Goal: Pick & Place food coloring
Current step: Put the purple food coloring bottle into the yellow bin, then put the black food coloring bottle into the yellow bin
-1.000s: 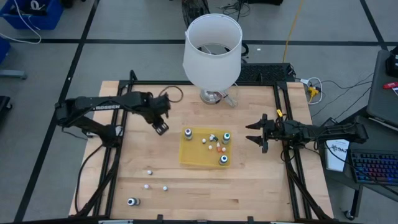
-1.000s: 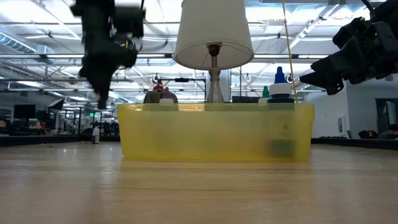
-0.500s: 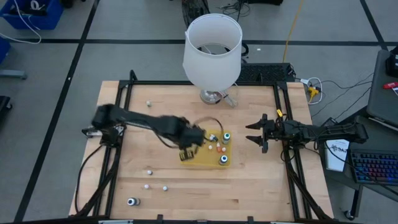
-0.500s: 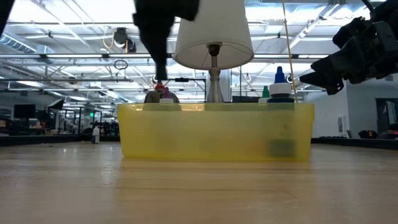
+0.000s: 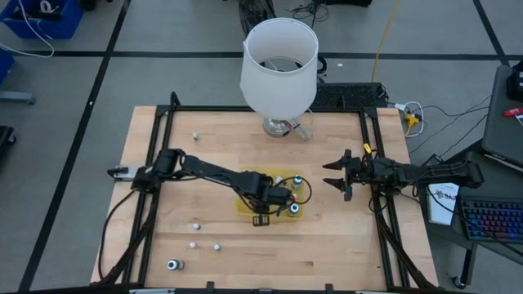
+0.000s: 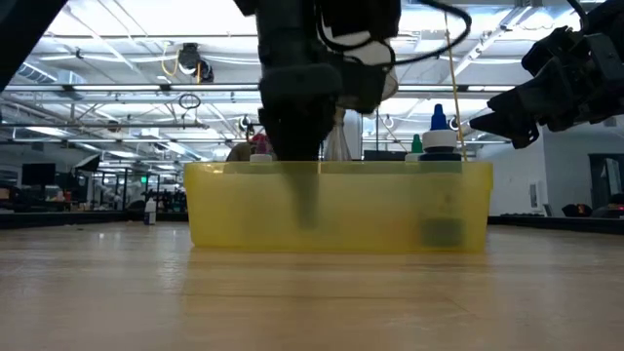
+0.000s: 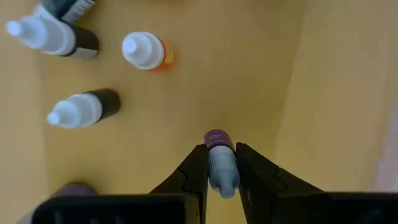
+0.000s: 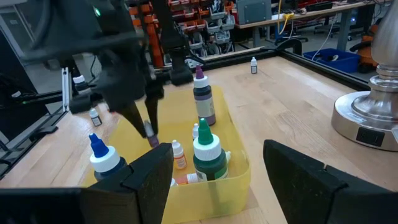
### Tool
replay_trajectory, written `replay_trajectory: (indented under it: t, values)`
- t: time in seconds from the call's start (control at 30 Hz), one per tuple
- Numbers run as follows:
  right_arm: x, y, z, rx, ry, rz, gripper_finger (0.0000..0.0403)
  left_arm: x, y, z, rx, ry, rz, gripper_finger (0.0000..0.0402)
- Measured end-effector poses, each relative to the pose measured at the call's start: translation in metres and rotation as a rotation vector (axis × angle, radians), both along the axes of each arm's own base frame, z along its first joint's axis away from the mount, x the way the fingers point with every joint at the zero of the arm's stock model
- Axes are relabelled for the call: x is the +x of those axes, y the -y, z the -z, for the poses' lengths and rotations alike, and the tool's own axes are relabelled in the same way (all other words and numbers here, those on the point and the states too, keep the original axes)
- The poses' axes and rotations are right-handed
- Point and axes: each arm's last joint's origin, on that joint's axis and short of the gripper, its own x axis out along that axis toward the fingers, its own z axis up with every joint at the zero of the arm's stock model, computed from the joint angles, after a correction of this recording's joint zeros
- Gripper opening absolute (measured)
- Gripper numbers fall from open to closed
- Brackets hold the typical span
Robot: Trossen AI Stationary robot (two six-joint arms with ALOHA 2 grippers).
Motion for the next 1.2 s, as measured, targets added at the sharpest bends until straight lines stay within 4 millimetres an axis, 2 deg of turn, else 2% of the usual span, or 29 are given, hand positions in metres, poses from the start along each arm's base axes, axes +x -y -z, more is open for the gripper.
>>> replay_trajectory:
  t: [0.17,0.4,0.67,0.93,1.2]
  values:
    - [0.000,0.000,0.000,0.000,0.000,0.000,0.0238,0.003,0.001,0.012,-0.014,-0.020,0.003,0.0067]
    - [0.000,0.000,0.000,0.000,0.000,0.000,0.0238,0.005,0.001,0.012,-0.026,0.003,-0.022,0.0073]
    - [0.000,0.000,0.000,0.000,0.000,0.000,0.0238,0.005,0.002,0.011,-0.076,-0.004,-0.063,0.0127]
    - [0.000,0.000,0.000,0.000,0.000,0.000,0.0238,0.004,0.002,0.002,-0.095,0.022,-0.060,0.0187]
    - [0.000,0.000,0.000,0.000,0.001,0.000,0.0238,-0.003,-0.010,-0.027,-0.097,0.072,-0.083,0.0215]
